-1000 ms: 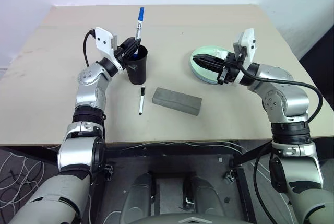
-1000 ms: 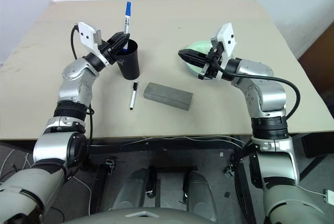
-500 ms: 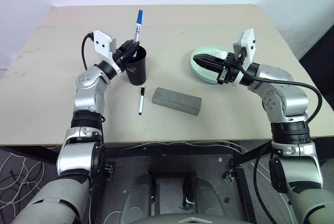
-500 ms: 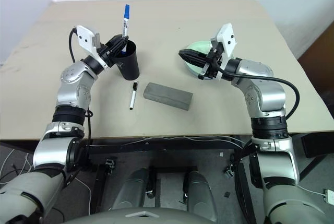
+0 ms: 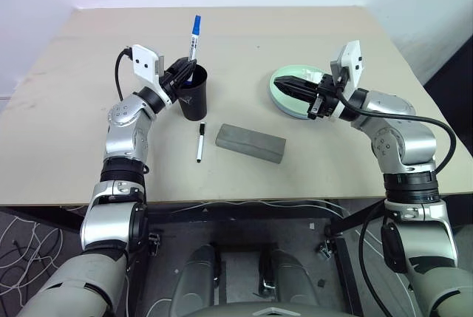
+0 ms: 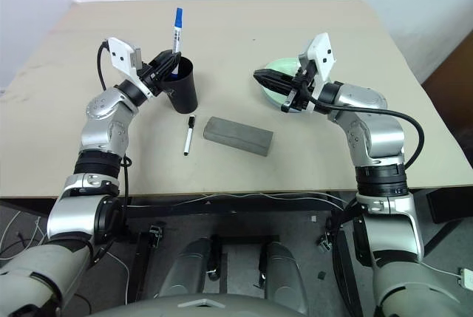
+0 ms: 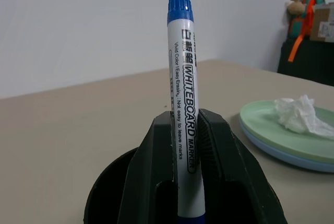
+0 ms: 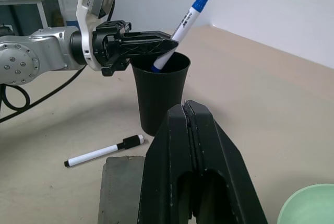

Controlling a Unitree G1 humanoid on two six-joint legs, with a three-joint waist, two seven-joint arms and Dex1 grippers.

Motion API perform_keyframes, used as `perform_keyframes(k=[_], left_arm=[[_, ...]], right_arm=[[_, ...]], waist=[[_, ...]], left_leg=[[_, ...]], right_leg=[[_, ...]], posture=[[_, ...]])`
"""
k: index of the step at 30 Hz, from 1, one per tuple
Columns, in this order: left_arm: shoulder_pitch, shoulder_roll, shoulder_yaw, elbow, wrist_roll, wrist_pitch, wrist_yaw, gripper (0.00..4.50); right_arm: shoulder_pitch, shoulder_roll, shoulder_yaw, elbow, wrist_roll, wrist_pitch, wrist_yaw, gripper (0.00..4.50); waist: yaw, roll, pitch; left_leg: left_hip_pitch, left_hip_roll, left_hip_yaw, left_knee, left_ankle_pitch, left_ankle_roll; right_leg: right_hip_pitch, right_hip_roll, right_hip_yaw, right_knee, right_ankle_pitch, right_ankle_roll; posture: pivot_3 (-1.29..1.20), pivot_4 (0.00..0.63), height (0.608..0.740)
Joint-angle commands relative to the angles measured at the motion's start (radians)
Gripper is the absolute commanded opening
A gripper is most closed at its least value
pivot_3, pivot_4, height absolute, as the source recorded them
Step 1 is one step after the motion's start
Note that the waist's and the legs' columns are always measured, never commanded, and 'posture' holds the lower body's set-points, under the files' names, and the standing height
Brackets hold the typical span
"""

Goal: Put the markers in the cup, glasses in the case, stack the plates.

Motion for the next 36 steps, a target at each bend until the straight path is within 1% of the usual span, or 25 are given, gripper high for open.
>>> perform_keyframes(k=[1,10,11,18,21,24,30,32,34,36], left_arm=[[-0.013,0.009,0.003,-0.027,-0.010,-0.008,-0.003,1.29],[-0.006,0.015,0.000,-0.035,-0.003,-0.014,-0.003,4.38],[-0.004,0.014,0.000,-0.038,-0.003,-0.014,-0.003,4.44],[0.004,0.021,0.011,-0.087,-0.019,0.004,0.006,4.44],[0.018,0.033,0.014,-0.153,-0.034,0.044,0.007,4.44],[0.046,0.049,0.032,-0.264,-0.064,0.114,0.033,4.44],[0.173,0.116,0.069,-0.629,-0.153,0.379,0.127,4.44],[0.213,0.160,0.085,-0.759,-0.175,0.505,0.182,4.44],[0.234,0.204,0.083,-0.885,-0.156,0.632,0.266,4.44],[0.231,0.222,0.088,-0.983,-0.158,0.805,0.372,4.44]], right_arm=[[-0.028,-0.014,-0.013,-0.014,0.003,-0.023,0.001,0.00],[-0.028,-0.015,-0.011,-0.015,-0.004,-0.026,0.006,0.00],[-0.028,-0.015,-0.011,-0.015,-0.003,-0.026,0.006,0.00],[-0.034,-0.010,-0.016,-0.016,0.005,-0.022,0.010,0.00],[-0.040,-0.008,-0.014,-0.006,0.003,-0.024,0.010,0.00],[-0.037,-0.006,-0.012,-0.009,0.003,-0.024,0.009,0.00],[-0.029,-0.008,-0.018,-0.005,0.005,-0.025,0.006,0.00],[-0.025,-0.009,-0.018,-0.007,0.010,-0.024,0.012,0.00],[-0.025,-0.014,-0.018,-0.003,0.014,-0.021,0.024,0.00],[-0.027,-0.019,-0.016,0.004,0.019,-0.012,0.039,0.00]], waist=[[0.000,0.000,0.000],[0.000,0.000,0.000],[0.000,0.000,0.000],[0.000,0.000,0.000],[-0.001,0.000,0.000],[-0.001,0.000,0.000],[-0.003,0.000,0.000],[-0.002,0.000,0.000],[-0.001,0.000,0.000],[0.001,0.000,0.000]], left_leg=[[0.000,0.000,0.000,0.000,0.000,0.000],[0.000,0.000,0.000,0.000,0.000,0.000],[0.000,0.000,0.000,0.000,0.000,0.000],[0.000,0.000,0.000,0.000,0.000,0.000],[0.000,0.000,0.000,0.000,0.000,0.000],[0.000,0.000,0.000,0.000,0.000,0.000],[0.000,0.001,0.000,-0.001,0.000,0.000],[0.000,0.001,0.000,0.000,0.000,0.000],[0.001,0.002,0.000,0.000,-0.001,-0.002],[0.000,0.002,0.000,0.000,-0.001,-0.002]], right_leg=[[0.000,0.000,0.000,0.000,0.000,0.000],[0.000,0.000,0.000,0.000,0.000,0.000],[0.000,0.000,0.000,0.000,0.000,0.000],[0.000,0.000,0.000,0.000,0.000,0.000],[0.000,0.000,0.000,0.000,0.000,0.000],[0.000,0.000,0.000,0.000,0.000,0.000],[0.000,0.000,0.001,0.000,0.001,-0.001],[0.000,0.000,0.001,0.000,0.000,-0.001],[0.000,0.000,0.001,0.000,-0.001,-0.002],[0.000,0.000,0.001,0.000,-0.002,-0.002]], posture=[[0.00,0.150,0.721],[0.00,0.150,0.721],[0.00,0.150,0.721],[0.00,0.150,0.721],[0.00,0.150,0.721],[0.00,0.150,0.721],[0.00,0.150,0.721],[0.00,0.150,0.721],[0.00,0.150,0.721],[0.00,0.150,0.721]])
